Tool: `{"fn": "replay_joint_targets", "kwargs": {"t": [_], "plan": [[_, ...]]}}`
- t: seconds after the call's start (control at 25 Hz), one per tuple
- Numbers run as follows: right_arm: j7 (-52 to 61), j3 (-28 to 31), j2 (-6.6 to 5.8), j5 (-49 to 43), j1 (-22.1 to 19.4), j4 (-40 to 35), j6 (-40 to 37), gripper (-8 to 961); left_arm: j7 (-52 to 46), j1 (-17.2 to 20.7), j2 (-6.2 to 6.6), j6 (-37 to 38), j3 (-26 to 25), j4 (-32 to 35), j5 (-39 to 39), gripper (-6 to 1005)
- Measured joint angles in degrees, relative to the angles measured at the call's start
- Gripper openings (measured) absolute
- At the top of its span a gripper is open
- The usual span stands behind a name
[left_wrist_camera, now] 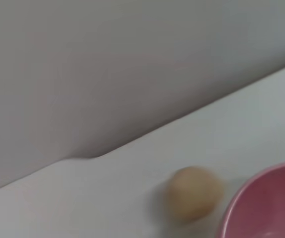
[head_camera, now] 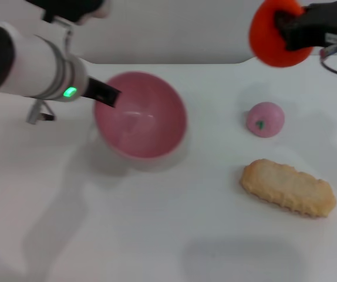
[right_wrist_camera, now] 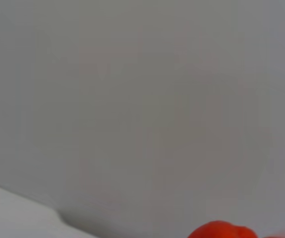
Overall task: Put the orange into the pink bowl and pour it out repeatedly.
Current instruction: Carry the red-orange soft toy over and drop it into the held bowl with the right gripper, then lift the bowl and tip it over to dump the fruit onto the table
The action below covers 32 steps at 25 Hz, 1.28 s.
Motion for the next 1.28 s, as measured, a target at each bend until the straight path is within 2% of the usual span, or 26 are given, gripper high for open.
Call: {"fn": "replay_joint_targets", "kwargs": {"t": [0.28, 0.72, 0.96, 1.16, 1.28], "plan": [[2.35, -5.63, -0.23, -0.16, 2.61, 2.59, -0.71, 83, 0.19, -3.05, -0.25, 3.88, 3.33, -3.28, -4.95, 42], [3.44, -9.26, -0.48, 2.64, 5.90, 9.36, -3.95, 54, 1.06, -3.39, -0.20, 5.91, 3.61, -3.68, -6.81, 42], [3.43, -10.02, -0.51, 3.27, 6.85, 10.49, -4.39, 134, 1.41, -3.44, -0.21, 5.95, 3.63, -3.55, -6.84, 42], [4.24, -9.28, -0.41, 3.12, 5.97, 9.69, -4.99, 351, 1.44, -3.44, -0.20, 5.94, 3.64, -3.48, -6.80, 42], [7.43, -4.68, -0.34, 1.24, 3.67, 7.89, -5.47, 566, 6.37, -3.41, -0.21, 6.68, 6.02, -2.55, -5.92, 42]]}}
